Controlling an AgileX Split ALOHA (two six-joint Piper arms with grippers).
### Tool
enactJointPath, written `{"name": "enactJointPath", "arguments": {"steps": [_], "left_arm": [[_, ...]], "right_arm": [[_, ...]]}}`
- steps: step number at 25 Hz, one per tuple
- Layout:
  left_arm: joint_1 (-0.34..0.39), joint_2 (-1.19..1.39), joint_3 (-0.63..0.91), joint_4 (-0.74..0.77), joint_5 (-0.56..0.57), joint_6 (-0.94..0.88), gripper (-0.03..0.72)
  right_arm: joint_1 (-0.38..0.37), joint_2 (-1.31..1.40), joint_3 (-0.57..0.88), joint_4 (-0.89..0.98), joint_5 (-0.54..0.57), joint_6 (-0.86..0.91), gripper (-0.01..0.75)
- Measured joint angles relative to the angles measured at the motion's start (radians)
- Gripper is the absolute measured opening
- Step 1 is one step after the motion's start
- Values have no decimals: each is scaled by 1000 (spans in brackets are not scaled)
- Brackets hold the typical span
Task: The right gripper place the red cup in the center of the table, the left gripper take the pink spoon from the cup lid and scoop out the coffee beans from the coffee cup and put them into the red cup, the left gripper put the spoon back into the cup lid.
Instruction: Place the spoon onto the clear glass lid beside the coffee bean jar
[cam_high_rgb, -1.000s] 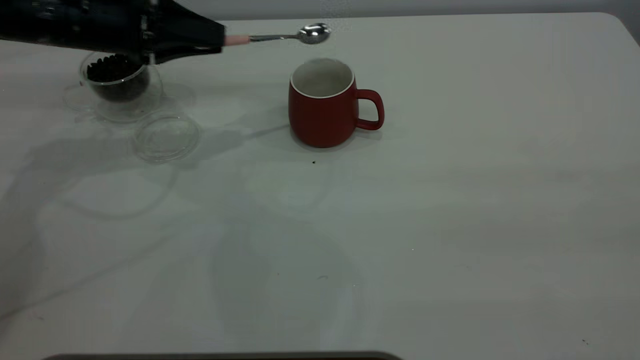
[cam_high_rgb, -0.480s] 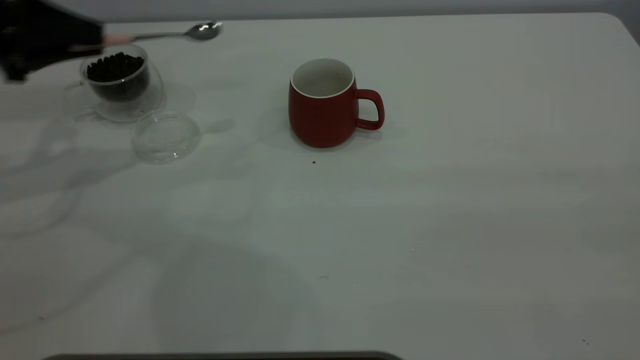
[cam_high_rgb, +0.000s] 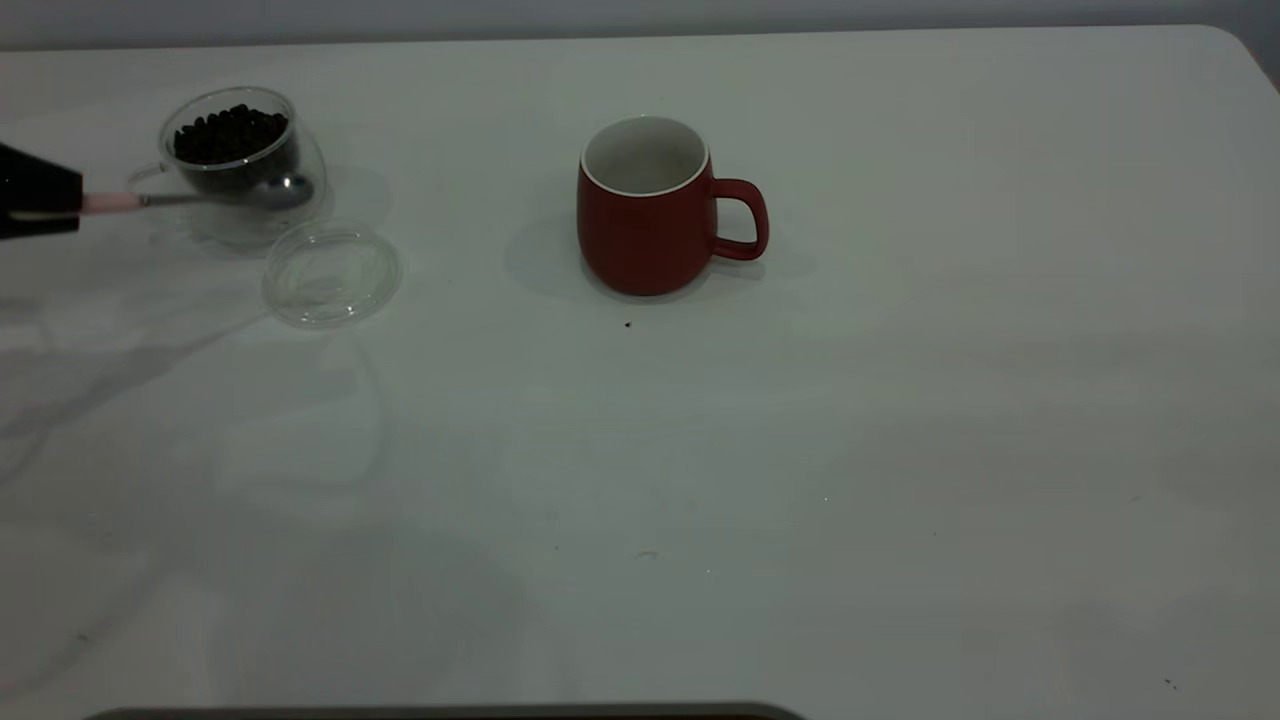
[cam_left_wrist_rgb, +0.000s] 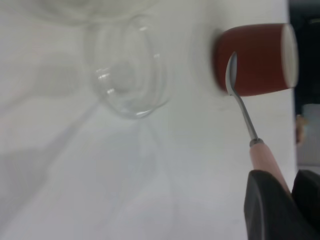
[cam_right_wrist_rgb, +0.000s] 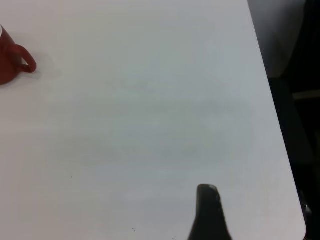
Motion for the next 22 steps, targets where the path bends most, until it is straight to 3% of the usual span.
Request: {"name": "enactJointPath", "arguments": {"steps": [11, 22], "left_arm": [[0, 98, 0, -21, -60, -6, 119], [-3, 221, -72, -98, -49, 18, 119]], "right_arm": [[0, 0, 0, 0, 0, 0, 586], [0, 0, 0, 0, 0, 0, 586]]}}
